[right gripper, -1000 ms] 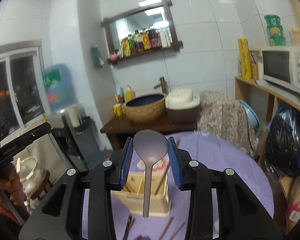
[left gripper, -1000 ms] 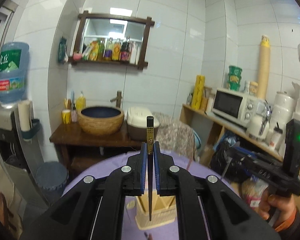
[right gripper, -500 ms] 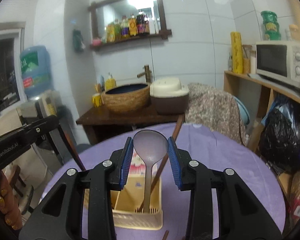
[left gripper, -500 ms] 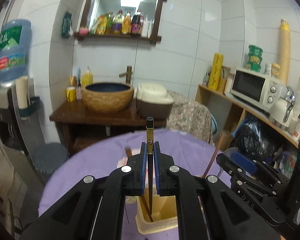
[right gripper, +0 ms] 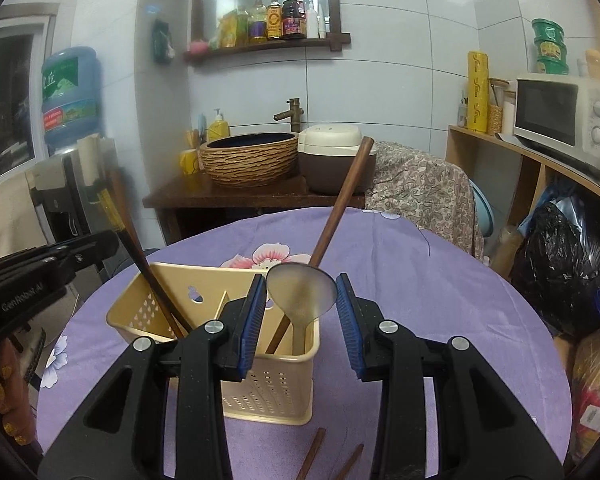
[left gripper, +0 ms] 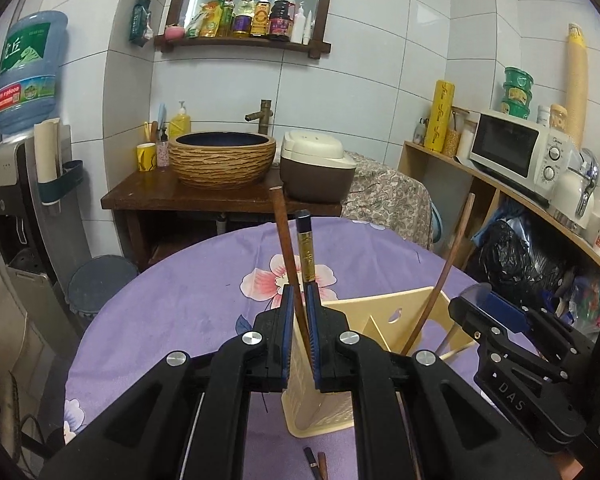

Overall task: Organize utensils
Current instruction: 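Open both tools and move them back toward the remaining utensils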

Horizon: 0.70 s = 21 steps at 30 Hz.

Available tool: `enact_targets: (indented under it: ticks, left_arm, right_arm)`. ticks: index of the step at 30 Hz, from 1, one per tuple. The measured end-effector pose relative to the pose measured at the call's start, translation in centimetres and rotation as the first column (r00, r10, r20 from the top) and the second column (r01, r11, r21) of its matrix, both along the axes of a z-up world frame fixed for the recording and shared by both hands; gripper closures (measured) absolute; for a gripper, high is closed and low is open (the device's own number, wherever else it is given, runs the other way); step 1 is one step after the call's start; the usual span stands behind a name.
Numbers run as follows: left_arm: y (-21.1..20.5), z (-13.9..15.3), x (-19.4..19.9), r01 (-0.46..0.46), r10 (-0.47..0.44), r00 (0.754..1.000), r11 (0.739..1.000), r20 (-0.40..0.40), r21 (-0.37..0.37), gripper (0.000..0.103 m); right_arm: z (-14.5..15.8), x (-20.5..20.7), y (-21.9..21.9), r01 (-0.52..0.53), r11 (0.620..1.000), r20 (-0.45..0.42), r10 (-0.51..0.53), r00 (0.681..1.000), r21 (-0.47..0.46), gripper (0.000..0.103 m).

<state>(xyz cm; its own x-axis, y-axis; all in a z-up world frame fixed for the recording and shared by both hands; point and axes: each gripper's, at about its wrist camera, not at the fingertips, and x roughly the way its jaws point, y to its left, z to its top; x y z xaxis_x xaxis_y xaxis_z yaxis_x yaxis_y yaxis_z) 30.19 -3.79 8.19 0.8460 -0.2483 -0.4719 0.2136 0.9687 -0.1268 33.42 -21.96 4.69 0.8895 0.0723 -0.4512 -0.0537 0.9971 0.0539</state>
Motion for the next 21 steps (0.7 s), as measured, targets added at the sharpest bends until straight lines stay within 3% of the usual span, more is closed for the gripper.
enact_targets:
  ticks: [4,7,10,14,17,21]
  left_arm:
    - [0.9,0.1,-1.8,-0.011,0.012,1.000,1.000,0.029,-0.027,0.056]
    - [1.5,-0.1,-3.7,-0.004,0.006,0.999,0.999,0.040,-0.042,0.047]
    - [2.2,-1.6,-5.7,-0.018,0.018,1.000,1.000,0.012,-0.023,0.037]
    - [2.6,-5.6,-7.2,0.004,-0.006,0.992,1.000,-0.126,-0.016,0.035]
    - [2.6,-9.3,-8.1,0.012,-0.018,0.971,1.000,-0.239,-0.025,0.037]
    - [1.7,-13.4,-8.4,0.041,-0.056,0.926,0.998,-0.373,-0.046,0.053]
  right_arm:
    - [0.1,-1.0,-0.4,0.007,1.000,0.021,-0.007,1.000,0.008,0.046]
    - [0.3,-3.0,-0.8,0.007,1.000,0.040,-0.008,0.999,0.013,0.046]
    - [0.0,-5.2,-1.4,0.002,1.000,0.020,-0.002,1.000,0.028,0.038]
    - [-1.9,-8.5,-2.0,0.004,0.999,-0.050,-0.002,0.999,0.039,0.034]
    - [-4.2,-10.5,-2.1,0.015,0.999,-0.115,-0.011,0.993,0.031,0.034]
    - [-7.7,-13.4,-2.0,0.039,0.999,-0.175,-0.041,0.984,-0.016,0.034]
